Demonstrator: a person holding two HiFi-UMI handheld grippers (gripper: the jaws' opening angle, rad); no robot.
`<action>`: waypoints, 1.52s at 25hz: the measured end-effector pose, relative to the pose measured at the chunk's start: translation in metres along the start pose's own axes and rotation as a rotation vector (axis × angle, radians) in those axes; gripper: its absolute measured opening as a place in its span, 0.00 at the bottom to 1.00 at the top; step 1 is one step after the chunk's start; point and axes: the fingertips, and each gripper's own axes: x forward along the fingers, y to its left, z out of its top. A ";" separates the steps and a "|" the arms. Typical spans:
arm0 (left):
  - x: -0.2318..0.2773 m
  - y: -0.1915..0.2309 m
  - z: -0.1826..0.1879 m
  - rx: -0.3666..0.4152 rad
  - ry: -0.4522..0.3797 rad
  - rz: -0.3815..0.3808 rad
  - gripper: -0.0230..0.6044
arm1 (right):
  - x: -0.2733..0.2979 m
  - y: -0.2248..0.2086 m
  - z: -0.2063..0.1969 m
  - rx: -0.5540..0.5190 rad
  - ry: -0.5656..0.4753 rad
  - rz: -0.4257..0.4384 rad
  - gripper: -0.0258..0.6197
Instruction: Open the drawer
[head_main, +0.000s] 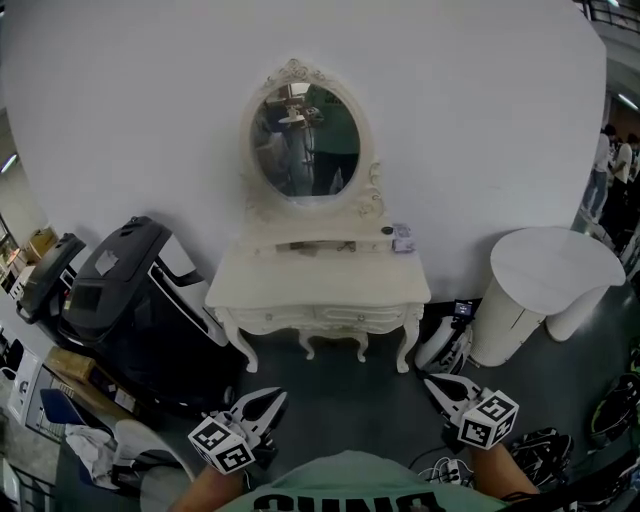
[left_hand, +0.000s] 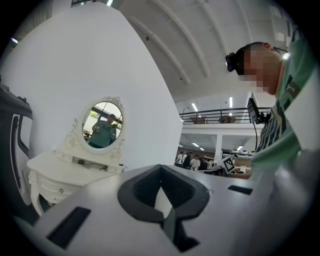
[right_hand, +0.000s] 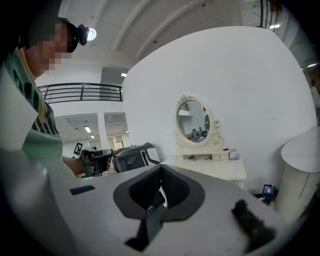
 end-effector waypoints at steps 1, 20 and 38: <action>0.001 0.002 -0.001 -0.005 0.002 0.000 0.05 | 0.002 -0.002 -0.001 0.003 0.005 0.002 0.06; -0.073 0.204 0.082 0.036 -0.053 -0.069 0.05 | 0.203 0.075 0.047 -0.069 0.037 -0.072 0.06; -0.104 0.336 0.095 -0.020 -0.055 0.010 0.05 | 0.367 0.083 0.039 -0.058 0.142 0.006 0.06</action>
